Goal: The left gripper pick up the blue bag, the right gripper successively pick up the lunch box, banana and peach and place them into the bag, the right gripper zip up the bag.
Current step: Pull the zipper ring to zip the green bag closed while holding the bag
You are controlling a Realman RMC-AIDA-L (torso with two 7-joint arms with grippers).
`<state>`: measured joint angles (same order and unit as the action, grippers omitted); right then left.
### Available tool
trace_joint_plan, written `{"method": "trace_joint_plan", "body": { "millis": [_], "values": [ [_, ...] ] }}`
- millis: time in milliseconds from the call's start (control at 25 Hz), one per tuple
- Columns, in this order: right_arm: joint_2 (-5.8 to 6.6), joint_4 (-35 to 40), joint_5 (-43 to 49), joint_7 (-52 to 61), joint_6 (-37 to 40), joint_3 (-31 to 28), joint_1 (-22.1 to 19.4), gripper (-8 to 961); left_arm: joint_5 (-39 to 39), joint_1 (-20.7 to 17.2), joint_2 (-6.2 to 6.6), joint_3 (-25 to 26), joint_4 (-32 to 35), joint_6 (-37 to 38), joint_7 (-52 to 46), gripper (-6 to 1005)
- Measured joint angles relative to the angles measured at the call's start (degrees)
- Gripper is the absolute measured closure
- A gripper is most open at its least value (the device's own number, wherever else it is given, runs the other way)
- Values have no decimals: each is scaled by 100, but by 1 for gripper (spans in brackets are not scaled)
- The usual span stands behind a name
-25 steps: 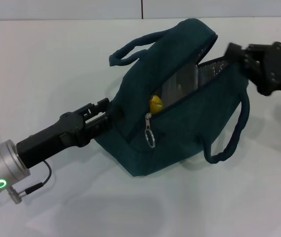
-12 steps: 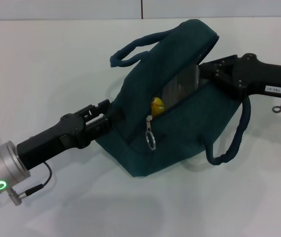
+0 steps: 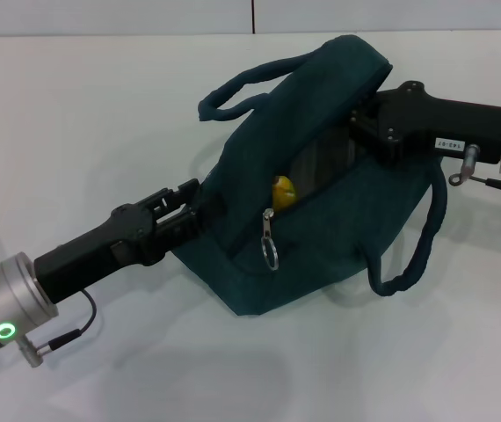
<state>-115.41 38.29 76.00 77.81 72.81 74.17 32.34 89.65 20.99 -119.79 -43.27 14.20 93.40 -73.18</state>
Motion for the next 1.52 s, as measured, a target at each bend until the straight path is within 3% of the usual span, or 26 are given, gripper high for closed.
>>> {"method": "trace_joint_plan", "body": {
  "millis": [440,920,1120,1520],
  "values": [
    [11,466,-549,-12,1089,-301,-239,952,0,-1,0,0,-25,-7,-30,356],
    [71,391,-408,181,1111,-437,-188,950,-1,4,-8,3,-110,-11,-39,356],
    [47,376,-180,195,1138,-481,-355,950,0,3,-14,16,-117,-21,-39,356],
    [214,121,-175,203,1393,-498,-399,914,-73,1,-18,21,-129,-100,-31,356]
  ]
}}
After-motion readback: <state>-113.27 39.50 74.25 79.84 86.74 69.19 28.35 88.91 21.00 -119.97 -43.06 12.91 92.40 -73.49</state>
